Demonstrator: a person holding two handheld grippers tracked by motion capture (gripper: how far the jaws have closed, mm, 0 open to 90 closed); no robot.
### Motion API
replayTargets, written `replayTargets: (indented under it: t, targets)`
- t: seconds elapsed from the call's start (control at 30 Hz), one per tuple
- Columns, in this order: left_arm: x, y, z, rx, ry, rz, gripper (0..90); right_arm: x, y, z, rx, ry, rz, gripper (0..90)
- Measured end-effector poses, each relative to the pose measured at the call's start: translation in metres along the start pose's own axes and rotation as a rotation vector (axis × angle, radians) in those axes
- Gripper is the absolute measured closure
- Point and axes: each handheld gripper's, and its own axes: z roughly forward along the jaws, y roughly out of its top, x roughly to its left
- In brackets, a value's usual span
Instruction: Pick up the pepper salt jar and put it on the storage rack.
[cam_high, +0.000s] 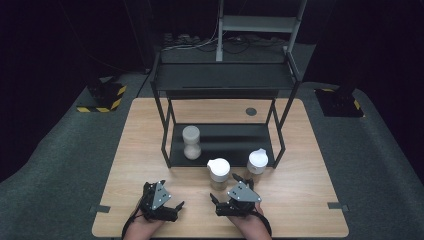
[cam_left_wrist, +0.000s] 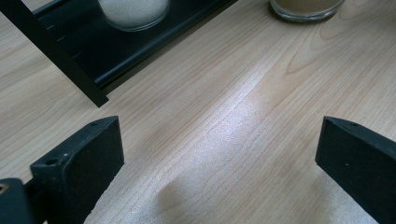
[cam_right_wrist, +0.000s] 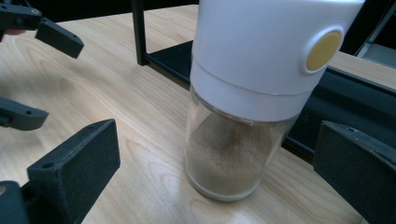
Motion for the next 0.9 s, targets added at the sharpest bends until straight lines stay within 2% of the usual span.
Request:
replayTargets:
  t: [0.27,0.3,0.43,0.53,0.8,0.9]
  targets:
    - [0.000,0.000,0.000,-0.004,-0.003,-0.001,1.3,-0.006,0.005,0.005,-0.033,-0.008,0.019,5.5]
    - [0.000,0.000,0.000,-0.004,-0.003,-0.002,1.3,-0.007,0.007,0.007,-0.043,-0.004,0.032,8.0]
    - [0.001,0.000,-0.001,-0.005,-0.003,-0.006,1.3,-0.006,0.010,0.012,-0.051,-0.018,0.023,12.1]
    - [0.001,0.000,-0.001,-0.005,-0.003,-0.004,1.3,-0.007,0.013,0.015,-0.061,-0.031,0.035,16.4]
    - [0.001,-0.001,-0.001,-0.007,-0.002,-0.004,1.3,-0.011,0.017,0.019,-0.052,-0.035,0.039,28.3]
    - [0.000,-0.001,-0.001,-0.006,-0.001,-0.004,1.3,-0.012,0.017,0.019,-0.043,-0.028,0.038,28.4]
